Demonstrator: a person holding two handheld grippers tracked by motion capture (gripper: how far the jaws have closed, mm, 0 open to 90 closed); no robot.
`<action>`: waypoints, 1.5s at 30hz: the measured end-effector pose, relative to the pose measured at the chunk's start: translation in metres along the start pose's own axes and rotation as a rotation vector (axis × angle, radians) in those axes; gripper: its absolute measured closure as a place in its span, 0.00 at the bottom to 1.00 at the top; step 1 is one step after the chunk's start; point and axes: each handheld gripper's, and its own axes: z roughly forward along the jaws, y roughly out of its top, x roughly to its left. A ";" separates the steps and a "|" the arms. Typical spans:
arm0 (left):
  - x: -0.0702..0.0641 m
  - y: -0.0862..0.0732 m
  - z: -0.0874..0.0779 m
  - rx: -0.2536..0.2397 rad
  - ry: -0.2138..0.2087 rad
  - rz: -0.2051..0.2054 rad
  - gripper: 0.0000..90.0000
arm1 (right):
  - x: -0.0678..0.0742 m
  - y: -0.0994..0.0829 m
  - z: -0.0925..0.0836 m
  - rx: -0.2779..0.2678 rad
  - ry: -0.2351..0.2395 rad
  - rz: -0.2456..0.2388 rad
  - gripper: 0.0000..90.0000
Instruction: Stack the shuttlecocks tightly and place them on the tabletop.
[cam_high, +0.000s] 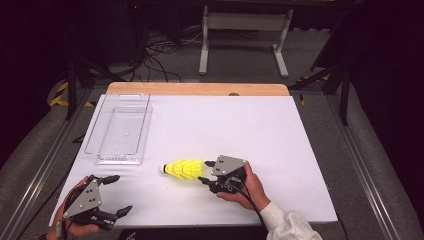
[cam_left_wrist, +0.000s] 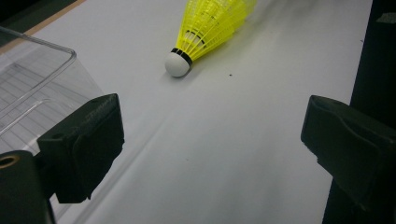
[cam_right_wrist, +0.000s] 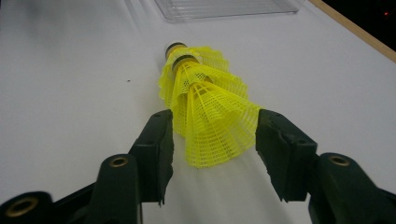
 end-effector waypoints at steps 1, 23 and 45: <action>0.000 0.000 0.000 0.000 0.000 0.000 0.08 | 0.000 0.000 -0.002 -0.005 -0.004 0.002 0.50; 0.000 0.002 0.001 -0.009 -0.004 0.001 0.08 | 0.011 -0.021 -0.005 0.039 -0.024 0.072 0.16; 0.003 0.001 0.003 -0.016 -0.014 -0.007 0.08 | 0.018 -0.003 0.046 0.073 0.066 0.134 0.22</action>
